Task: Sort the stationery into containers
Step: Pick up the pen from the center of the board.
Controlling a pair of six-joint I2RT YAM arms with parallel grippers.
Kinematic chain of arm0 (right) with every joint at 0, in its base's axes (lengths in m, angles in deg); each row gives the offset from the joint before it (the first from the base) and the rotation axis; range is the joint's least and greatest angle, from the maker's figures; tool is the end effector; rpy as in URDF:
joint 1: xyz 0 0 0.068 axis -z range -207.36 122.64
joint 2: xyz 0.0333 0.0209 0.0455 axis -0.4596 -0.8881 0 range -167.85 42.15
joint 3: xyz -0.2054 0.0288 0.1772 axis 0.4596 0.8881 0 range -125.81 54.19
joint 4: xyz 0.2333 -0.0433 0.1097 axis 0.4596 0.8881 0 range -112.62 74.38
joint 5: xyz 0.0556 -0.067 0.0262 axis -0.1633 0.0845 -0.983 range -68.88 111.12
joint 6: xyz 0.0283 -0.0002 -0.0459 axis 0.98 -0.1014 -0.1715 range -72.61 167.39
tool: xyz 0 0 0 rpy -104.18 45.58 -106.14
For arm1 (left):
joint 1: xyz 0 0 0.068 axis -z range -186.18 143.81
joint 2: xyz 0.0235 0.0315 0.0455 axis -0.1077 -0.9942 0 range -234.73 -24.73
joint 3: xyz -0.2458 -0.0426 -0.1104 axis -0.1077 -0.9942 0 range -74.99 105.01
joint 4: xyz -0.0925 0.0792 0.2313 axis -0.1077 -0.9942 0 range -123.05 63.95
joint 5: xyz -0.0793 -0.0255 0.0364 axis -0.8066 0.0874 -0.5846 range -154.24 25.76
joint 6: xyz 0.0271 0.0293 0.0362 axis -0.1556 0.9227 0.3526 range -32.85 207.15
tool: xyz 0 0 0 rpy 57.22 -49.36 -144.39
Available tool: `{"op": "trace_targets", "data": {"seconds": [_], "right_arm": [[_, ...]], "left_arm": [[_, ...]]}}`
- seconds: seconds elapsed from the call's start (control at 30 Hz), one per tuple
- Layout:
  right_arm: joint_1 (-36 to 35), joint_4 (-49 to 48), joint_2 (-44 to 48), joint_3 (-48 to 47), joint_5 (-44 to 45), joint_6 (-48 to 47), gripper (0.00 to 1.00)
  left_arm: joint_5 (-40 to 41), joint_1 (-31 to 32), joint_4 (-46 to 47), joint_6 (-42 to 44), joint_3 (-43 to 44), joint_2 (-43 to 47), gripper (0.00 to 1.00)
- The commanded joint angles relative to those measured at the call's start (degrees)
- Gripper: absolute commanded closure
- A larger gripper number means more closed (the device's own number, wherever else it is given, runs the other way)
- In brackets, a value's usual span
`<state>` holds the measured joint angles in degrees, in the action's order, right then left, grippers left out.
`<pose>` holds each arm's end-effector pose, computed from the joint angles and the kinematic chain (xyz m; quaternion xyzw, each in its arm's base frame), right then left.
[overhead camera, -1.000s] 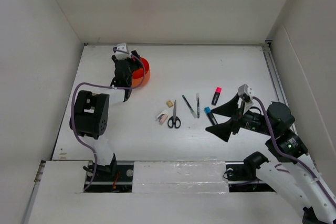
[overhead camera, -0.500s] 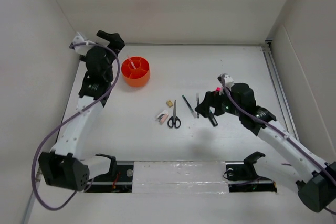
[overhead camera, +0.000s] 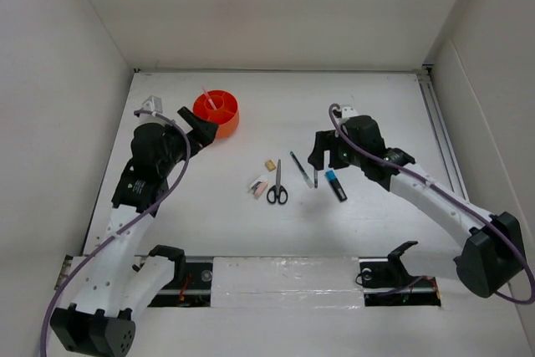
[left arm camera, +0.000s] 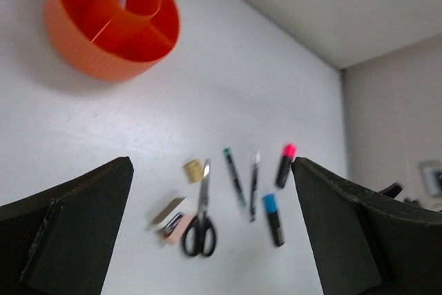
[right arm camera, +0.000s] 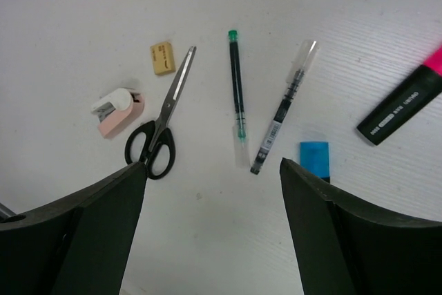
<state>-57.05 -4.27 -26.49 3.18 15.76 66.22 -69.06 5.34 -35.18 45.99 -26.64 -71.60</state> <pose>0.2278 0.1336 0.2780 -0.1053 0.8840 0.2243 0.3964 0.1869 -0.0412 0.3579 -0.1656 0.7341 -0.3203 0.5755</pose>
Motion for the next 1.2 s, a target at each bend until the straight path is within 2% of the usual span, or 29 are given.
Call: {"op": "trace_targets", "data": {"seconds": [0.0, 0.1, 0.17, 0.2, 0.23, 0.3, 0.5, 0.7, 1.17], "right_arm": [[-3.0, -2.1, -2.5, -2.8, -0.3, -2.0, 0.17], [-5.0, -3.4, -4.4, -2.8, 0.2, -2.7, 0.17], [-5.7, -3.4, -5.9, -4.4, 2.1, -3.2, 0.2], [-5.7, -2.5, -7.2, -5.2, 2.6, -3.8, 0.2], [-6.3, -1.8, -7.8, -5.7, 2.6, -4.5, 0.2], [-6.3, -1.8, -8.5, -6.5, 2.6, -5.2, 0.22], [-6.9, -0.4, -12.9, -9.1, 4.4, -6.3, 0.26], [-7.4, 0.9, -18.9, -11.8, 5.5, -6.8, 0.39], [-7.9, 2.3, -28.6, -14.5, 8.2, -6.3, 0.43]], "left_arm": [[-0.7, 0.0, -12.3, 10.3, 5.6, 2.6, 0.0], [6.1, 0.0, -16.5, 13.6, 4.7, 5.7, 0.0], [10.4, 0.0, -16.5, 12.4, 3.1, 7.4, 0.0], [10.4, 0.5, -16.5, 12.3, 3.1, 8.5, 0.0], [7.1, 0.5, -15.4, 13.6, 3.1, 9.1, 0.0], [7.1, -0.1, -13.3, 13.6, 1.4, 10.3, 0.0], [11.2, -0.1, -15.7, 11.9, 1.9, 8.3, 0.0], [11.2, -0.1, -15.1, 11.9, 1.4, 10.2, 0.0], [10.2, -0.1, -15.1, 11.9, 1.4, 10.2, 0.0]]}}
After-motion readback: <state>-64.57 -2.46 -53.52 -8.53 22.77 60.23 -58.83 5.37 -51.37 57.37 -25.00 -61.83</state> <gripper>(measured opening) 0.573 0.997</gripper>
